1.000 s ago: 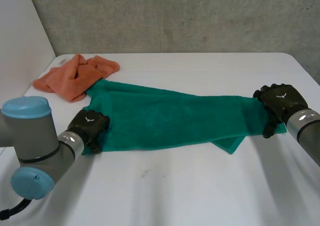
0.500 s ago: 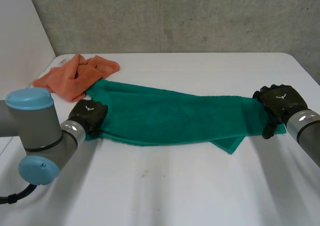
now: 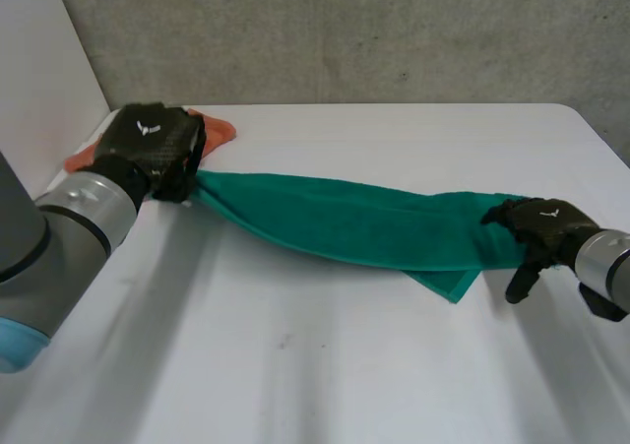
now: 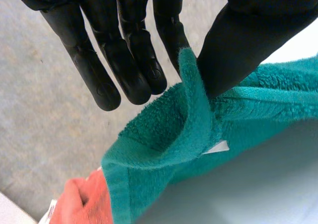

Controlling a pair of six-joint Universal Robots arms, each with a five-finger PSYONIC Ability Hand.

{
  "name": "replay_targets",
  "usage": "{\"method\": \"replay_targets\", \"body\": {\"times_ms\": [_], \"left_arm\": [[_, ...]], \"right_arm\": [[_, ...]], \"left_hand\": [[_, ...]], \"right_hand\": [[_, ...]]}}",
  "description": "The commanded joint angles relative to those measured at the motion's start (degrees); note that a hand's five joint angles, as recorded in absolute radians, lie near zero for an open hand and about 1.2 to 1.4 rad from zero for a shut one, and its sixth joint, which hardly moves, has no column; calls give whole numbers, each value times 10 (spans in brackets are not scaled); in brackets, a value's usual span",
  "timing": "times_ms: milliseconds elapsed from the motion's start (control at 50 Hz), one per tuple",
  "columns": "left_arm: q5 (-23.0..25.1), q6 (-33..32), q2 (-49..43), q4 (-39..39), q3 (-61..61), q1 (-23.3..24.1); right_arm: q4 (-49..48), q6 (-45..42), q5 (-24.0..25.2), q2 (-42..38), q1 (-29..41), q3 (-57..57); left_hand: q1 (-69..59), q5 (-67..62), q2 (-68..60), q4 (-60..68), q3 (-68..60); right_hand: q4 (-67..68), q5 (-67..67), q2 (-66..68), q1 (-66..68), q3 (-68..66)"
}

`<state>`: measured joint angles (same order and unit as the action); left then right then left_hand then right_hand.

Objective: Fold the laundry.

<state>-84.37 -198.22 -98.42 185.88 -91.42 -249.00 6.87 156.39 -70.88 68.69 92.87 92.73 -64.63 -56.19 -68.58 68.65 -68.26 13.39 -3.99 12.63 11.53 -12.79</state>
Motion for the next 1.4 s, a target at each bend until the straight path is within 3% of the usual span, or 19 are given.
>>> {"method": "replay_targets", "body": {"times_ms": [20, 160, 240, 400, 620, 720, 840, 980, 1060, 1080, 1100, 1120, 1180, 1260, 1400], "left_arm": [[-1, 35, 50, -19, 36, 35], [-5, 39, 62, -29, 51, 67], [-8, 46, 62, -30, 53, 82], [-22, 51, 66, -31, 55, 88], [-23, 70, 78, -31, 57, 85], [-23, 79, 89, -30, 57, 83], [-23, 81, 98, -30, 63, 77], [-16, 78, 97, -31, 59, 60], [-13, 77, 68, -37, 39, 59], [-13, 76, 59, -37, 34, 59], [-13, 74, 38, -38, 22, 60], [-14, 73, 27, -38, 17, 61], [-16, 71, -6, -35, 3, 59], [-14, 58, -47, -33, -5, 35], [-12, -10, -126, -27, 6, -38]], "right_arm": [[-108, 205, -1, -17, 56, 47], [-204, 334, -14, -27, 135, 61], [-249, 361, -58, -45, 178, 57], [-276, 352, -155, -97, 209, 27], [-285, 313, -175, -153, 209, -17], [-322, 297, -211, -167, 208, -37], [-319, 256, -220, -180, 195, -69], [-267, 156, -198, -179, 122, -84], [-206, 98, -147, -151, 98, -98], [-176, 75, -119, -126, 82, -106], [-162, 66, -107, -116, 75, -110], [-145, 53, -93, -103, 67, -113], [-66, -8, -37, -64, 39, -125], [-2, -92, 12, -59, 5, -127], [19, -224, 28, -100, -33, -114]], "left_hand": [[-154, -138, -114, 114, -117], [-154, -138, -114, 114, -117], [-154, -138, -114, 114, -117], [-154, -138, -114, 114, -117], [-154, -138, -114, 114, -117], [-154, -138, -114, 114, -117], [-154, -138, -114, 114, -117], [-154, -138, -114, 114, -117], [-131, -115, -91, 90, -94], [-44, -28, -4, 4, -7], [200, 216, 240, -240, 237], [324, 340, 364, -364, 361], [445, 460, 484, -485, 481], [479, 494, 518, -519, 515], [442, 457, 481, -482, 478]], "right_hand": [[-34, 40, -26, -15, 28], [-34, 40, -26, -15, 28], [-34, 40, -26, -15, 28], [-34, 40, -26, -15, 28], [-30, 36, -22, -11, 24], [74, -68, 82, 93, -80], [199, -193, 206, 217, -205], [202, -197, 210, 221, -209], [157, -151, 165, 176, -163], [115, -109, 123, 134, -121], [93, -87, 101, 112, -99], [81, -75, 89, 100, -87], [78, -72, 86, 97, -84], [85, -79, 92, 103, -91], [135, -129, 143, 154, -141]]}}
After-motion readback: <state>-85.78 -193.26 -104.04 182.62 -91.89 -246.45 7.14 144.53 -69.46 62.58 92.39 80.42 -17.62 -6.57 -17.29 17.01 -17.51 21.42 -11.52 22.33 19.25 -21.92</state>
